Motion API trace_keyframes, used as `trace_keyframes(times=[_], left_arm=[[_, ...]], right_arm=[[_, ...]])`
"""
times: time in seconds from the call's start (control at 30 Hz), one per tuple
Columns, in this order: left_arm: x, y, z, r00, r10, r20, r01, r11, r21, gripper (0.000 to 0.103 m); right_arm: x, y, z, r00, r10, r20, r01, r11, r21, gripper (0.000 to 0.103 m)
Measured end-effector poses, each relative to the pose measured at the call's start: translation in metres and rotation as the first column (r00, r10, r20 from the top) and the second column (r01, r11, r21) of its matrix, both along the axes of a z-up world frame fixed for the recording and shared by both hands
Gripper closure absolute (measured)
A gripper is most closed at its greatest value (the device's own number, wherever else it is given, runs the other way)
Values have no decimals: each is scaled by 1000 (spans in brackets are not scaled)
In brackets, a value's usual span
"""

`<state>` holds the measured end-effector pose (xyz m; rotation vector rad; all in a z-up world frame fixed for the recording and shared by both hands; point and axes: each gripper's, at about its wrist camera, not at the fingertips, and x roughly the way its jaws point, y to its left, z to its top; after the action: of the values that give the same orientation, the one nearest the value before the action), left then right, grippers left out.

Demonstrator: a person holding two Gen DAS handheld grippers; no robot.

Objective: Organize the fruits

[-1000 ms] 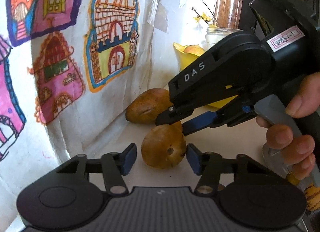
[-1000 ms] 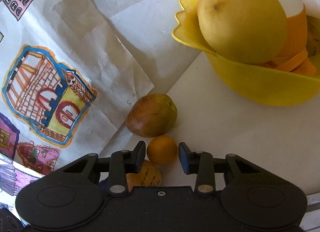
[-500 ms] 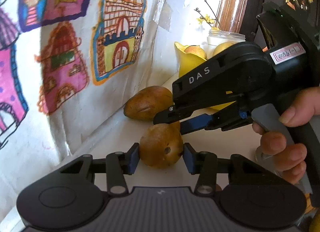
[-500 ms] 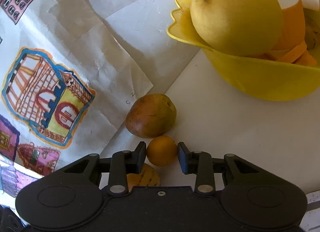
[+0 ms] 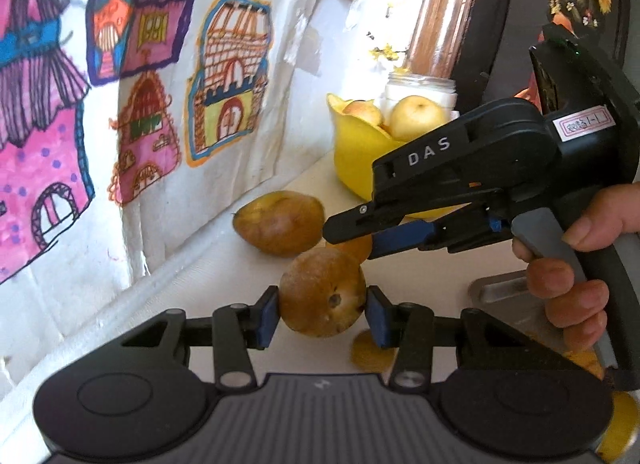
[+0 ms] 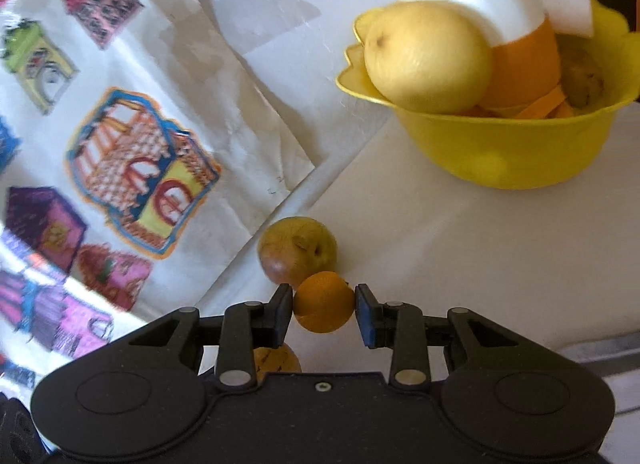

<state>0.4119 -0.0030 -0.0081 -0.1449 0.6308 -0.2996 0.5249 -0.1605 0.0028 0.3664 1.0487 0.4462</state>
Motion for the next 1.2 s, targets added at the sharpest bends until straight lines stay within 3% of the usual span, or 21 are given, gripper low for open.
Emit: trace_keyframes(times=[0.2, 0.53, 0.73, 1.2], left_arm=[[-30, -11, 15, 1000, -22, 21, 22, 1000, -8, 54], [-80, -37, 36, 998, -46, 41, 47, 999, -21, 54], [-111, -55, 43, 996, -63, 55, 66, 997, -44, 54], [-182, -115, 45, 984, -137, 113, 141, 989, -34, 54]], right_arm=[[-27, -21, 27, 999, 16, 43, -17, 1000, 24, 67], [-107, -75, 75, 986, 64, 154, -70, 997, 36, 67], [-156, -122, 74, 983, 39, 179, -52, 996, 68, 67], [-255, -205, 55, 964, 45, 263, -34, 998, -45, 67]])
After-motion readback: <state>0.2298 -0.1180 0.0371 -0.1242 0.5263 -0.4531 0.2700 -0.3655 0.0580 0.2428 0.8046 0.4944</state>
